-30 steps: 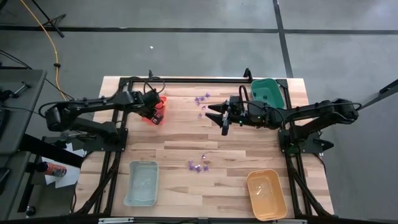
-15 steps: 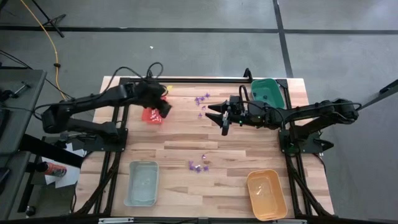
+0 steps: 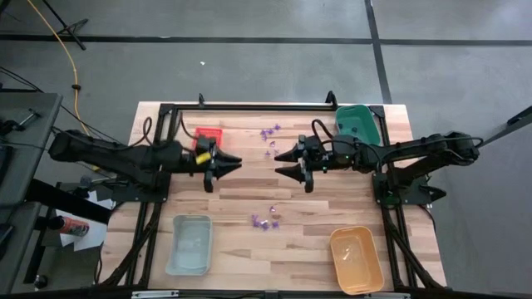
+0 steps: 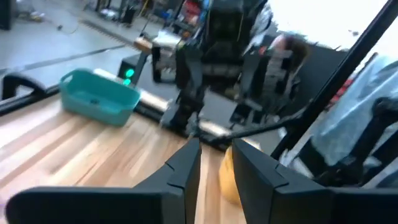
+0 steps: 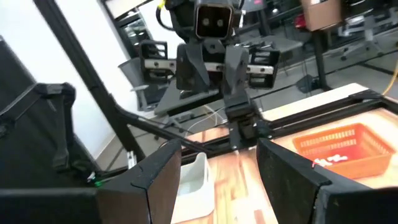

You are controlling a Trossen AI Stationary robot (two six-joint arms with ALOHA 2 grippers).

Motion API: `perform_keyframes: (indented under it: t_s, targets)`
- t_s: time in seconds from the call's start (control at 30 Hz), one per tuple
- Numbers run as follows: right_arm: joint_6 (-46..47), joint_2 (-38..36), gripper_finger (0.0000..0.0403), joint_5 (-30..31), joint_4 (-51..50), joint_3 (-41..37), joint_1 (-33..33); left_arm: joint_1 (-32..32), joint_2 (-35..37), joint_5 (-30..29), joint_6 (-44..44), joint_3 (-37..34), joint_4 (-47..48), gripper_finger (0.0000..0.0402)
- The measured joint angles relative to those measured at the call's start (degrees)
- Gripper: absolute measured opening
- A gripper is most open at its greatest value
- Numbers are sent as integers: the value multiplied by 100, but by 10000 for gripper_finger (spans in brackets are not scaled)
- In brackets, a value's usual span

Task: Sort Halloween decoration
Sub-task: Adjust the violet spider toy

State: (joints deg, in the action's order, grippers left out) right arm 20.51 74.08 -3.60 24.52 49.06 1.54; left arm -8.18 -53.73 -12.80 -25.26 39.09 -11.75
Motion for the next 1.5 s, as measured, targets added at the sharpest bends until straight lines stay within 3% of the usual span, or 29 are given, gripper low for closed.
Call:
perform_keyframes:
  t_s: [0.13, 0.27, 0.53, 0.83, 0.97, 1.17, 1.3, 1.5]
  targets:
    - [1, 0, 204, -55, -12, 0, 0, -314, -70, -496, 66, -4, 297, 76]
    - [196, 0, 204, -10, 6, 0, 32, -330, -64, -548, 641, -5, 286, 76]
    - [842, 46, 204, 816, -964, 0, 631, -298, -64, -562, 1941, -5, 295, 76]
    - [1058, 1087, 197, 1217, -1402, 137, 1341, -97, -64, -590, 2026, -5, 298, 76]
    - [602, 1829, 151, 1076, -1569, 491, 1486, -40, -64, -590, 1792, -5, 289, 76]
    - [59, 2924, 20, 607, -1679, 1175, 1606, -40, -64, -606, 1472, -2, 283, 76]
    - [-401, 3530, 19, 309, -1905, 1651, 1683, -40, -64, -821, 1260, -2, 282, 76]
    - [-954, 4088, 4, 412, -2673, 2174, 1821, -40, -64, -1186, 1187, 0, 259, 76]
